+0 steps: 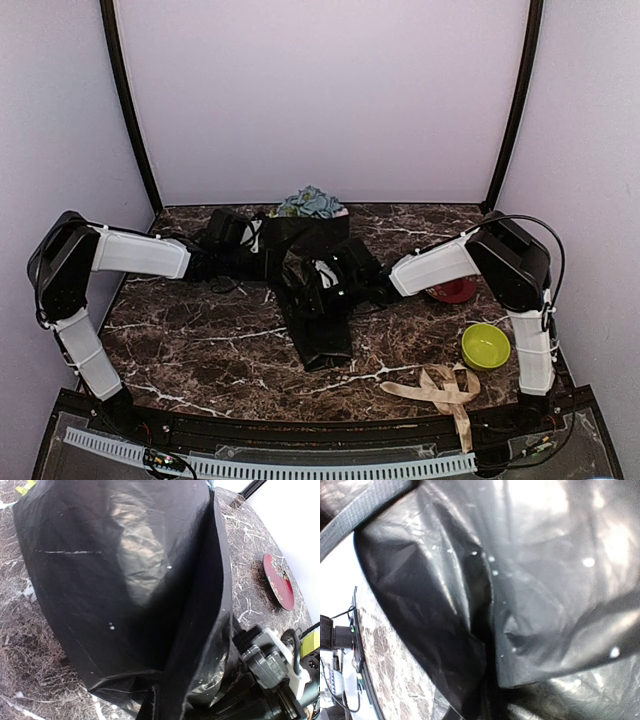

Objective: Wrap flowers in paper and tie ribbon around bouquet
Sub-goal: Fold the right corner of the flattened wrapping paper at the center of the board.

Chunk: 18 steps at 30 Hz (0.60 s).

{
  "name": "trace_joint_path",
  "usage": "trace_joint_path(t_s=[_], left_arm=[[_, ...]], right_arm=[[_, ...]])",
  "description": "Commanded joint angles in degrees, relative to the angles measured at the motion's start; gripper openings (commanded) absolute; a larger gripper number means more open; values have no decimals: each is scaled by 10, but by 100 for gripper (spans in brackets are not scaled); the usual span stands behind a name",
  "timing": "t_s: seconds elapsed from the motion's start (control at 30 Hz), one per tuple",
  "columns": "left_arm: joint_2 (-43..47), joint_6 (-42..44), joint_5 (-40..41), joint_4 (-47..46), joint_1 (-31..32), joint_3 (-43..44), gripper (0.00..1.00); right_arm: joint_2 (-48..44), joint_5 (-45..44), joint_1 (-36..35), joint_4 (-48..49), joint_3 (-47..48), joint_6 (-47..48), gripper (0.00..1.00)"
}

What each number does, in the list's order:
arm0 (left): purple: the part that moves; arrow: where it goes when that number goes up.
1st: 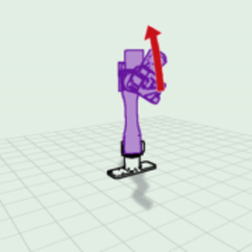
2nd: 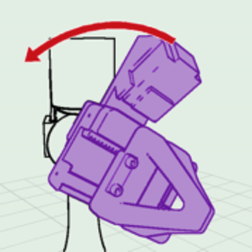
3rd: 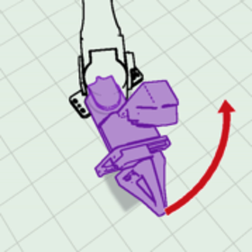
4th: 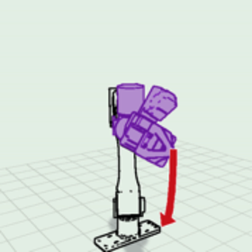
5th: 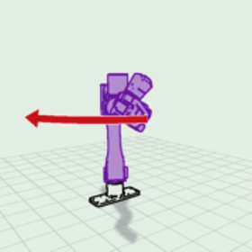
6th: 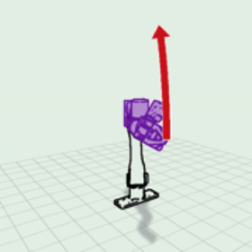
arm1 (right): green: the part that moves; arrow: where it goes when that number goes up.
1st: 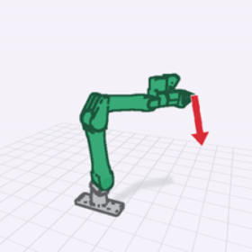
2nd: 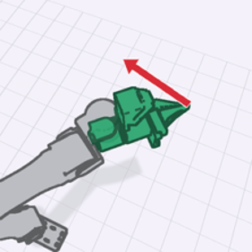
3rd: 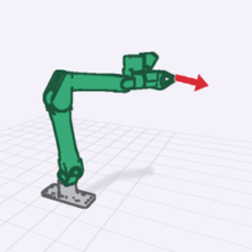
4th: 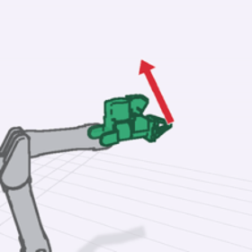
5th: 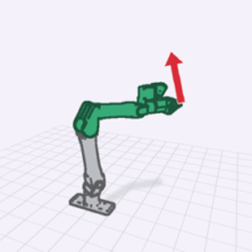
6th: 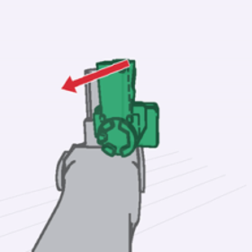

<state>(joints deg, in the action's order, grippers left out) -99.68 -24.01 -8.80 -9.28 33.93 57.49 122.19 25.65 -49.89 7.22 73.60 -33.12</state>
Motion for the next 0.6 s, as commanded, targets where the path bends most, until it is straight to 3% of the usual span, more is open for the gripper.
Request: trace_joint_path(t_s=[0.0,0.1,0.23,0.37,0.57], left_arm=[[-2,10,-16,-11,-12,12,0],[-10,17,-14,-6,-23,19,0],[-28,9,-34,3,-48,32,0],[-60,-9,-71,11,-70,48,0],[-95,-53,-107,23,-107,58,0]], right_arm=[[-12,0,-7,-37,9,17,22],[-45,22,-7,-45,-6,49,41],[-109,56,-9,-47,-59,99,52],[-135,69,-12,-46,-117,116,53],[-124,35,-25,-55,-151,118,46]])
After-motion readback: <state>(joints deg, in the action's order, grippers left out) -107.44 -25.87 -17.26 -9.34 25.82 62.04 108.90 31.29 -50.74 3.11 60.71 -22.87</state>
